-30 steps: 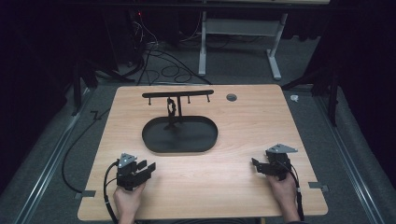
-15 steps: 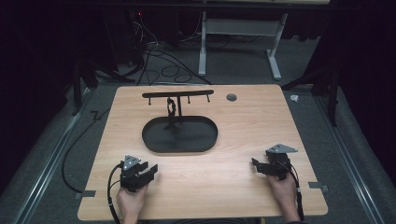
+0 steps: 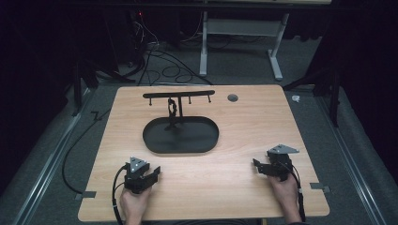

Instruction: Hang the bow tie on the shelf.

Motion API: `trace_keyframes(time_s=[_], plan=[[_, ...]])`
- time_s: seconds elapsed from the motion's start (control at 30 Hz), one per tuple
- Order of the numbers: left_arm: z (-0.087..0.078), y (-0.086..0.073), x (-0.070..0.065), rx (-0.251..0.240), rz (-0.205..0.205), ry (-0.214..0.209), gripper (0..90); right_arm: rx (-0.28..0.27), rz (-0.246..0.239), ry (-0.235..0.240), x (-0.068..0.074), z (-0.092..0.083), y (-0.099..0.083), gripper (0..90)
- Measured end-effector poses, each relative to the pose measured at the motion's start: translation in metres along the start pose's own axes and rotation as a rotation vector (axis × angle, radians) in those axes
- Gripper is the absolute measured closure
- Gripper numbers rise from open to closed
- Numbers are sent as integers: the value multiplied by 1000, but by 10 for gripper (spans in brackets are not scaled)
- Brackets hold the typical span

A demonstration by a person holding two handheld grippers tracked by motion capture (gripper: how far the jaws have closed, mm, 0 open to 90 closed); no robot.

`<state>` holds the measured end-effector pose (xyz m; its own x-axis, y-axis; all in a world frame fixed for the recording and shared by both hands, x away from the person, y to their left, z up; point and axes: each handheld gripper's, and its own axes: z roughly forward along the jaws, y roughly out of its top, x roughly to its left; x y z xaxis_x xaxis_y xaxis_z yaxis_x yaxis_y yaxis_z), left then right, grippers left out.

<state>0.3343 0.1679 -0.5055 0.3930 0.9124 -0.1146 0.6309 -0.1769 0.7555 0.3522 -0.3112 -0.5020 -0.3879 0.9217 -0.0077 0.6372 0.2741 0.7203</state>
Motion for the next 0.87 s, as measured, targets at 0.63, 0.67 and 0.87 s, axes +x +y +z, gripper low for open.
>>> trace_keyframes(time_s=[0.63, 0.67, 0.87], plan=[[5, 0, -12, 11, 80, 54, 404, 0, -1, -3, 0, 0, 0, 294], [5, 0, -12, 10, 80, 54, 404, 1, 0, -3, 0, 0, 0, 294], [4, 0, -12, 14, 80, 56, 393, 1, 2, -2, 1, 0, 0, 294]])
